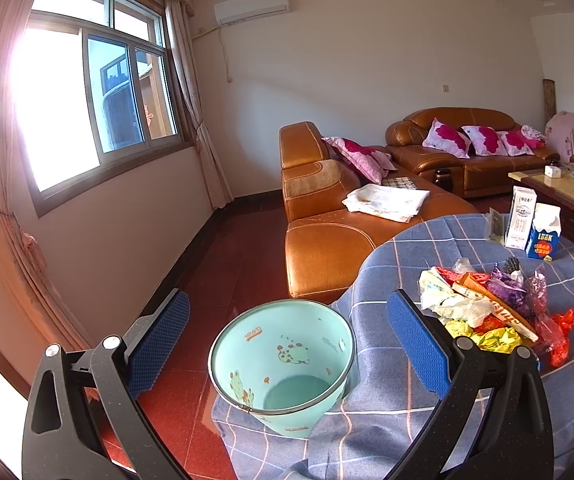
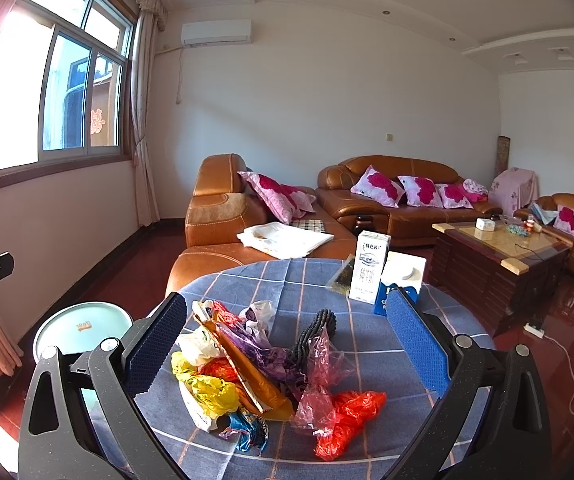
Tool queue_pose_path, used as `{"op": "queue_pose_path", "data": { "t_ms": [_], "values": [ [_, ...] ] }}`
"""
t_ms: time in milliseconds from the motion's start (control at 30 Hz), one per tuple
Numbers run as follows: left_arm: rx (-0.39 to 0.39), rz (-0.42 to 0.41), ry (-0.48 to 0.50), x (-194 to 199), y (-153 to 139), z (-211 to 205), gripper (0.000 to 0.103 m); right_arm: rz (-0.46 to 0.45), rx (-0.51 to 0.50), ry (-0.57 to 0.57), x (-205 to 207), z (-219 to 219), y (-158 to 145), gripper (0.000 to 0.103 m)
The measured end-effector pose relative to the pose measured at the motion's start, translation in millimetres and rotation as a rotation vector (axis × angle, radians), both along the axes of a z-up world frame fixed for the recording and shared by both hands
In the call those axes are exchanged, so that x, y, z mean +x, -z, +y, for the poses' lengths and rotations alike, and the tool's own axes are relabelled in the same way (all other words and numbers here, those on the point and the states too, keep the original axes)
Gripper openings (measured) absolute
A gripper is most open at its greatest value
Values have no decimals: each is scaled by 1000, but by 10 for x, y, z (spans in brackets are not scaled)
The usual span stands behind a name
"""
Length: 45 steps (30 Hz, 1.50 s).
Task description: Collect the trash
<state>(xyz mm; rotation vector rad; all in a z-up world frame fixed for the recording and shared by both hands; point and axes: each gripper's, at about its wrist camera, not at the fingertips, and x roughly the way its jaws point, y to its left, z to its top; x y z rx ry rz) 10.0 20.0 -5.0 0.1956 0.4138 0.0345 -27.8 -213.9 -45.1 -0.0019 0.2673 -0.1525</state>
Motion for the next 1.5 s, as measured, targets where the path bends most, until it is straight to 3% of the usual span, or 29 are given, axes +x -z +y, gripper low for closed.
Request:
{"op": "queue_pose_path", "data": {
  "t_ms": [267, 567, 767, 1167, 1233, 1300, 1333, 1400, 1467, 1500],
  "values": [
    [16, 72, -3, 277, 310, -110, 97, 49, 19, 115, 175, -350, 232, 98],
    [49, 146, 71, 465, 680, -664, 97, 153, 34, 208, 261, -870, 690, 96],
    [41, 185, 113, 543, 776, -1011, 97, 181, 38, 248, 184, -1121, 878, 91],
    [71, 247, 217, 748, 976, -1516, 97, 162, 61, 271, 143, -1312, 1010, 91],
    [62, 268, 227, 822, 1012, -1503, 89, 165, 56, 264, 158, -1306, 1028, 91],
    [37, 306, 259, 876, 1033, -1469, 54, 157, 50, 257, 151, -1295, 1026, 91],
    [28, 317, 272, 892, 1041, -1457, 46, 152, 47, 253, 151, -1294, 1027, 92],
    [25, 330, 300, 900, 1059, -1435, 13, 153, 41, 244, 149, -1279, 1031, 92],
    [26, 328, 302, 896, 1052, -1373, 8, 155, 35, 238, 148, -1263, 1035, 92],
    [32, 322, 303, 888, 1043, -1342, 0, 152, 34, 238, 146, -1260, 1032, 92]
  ]
}}
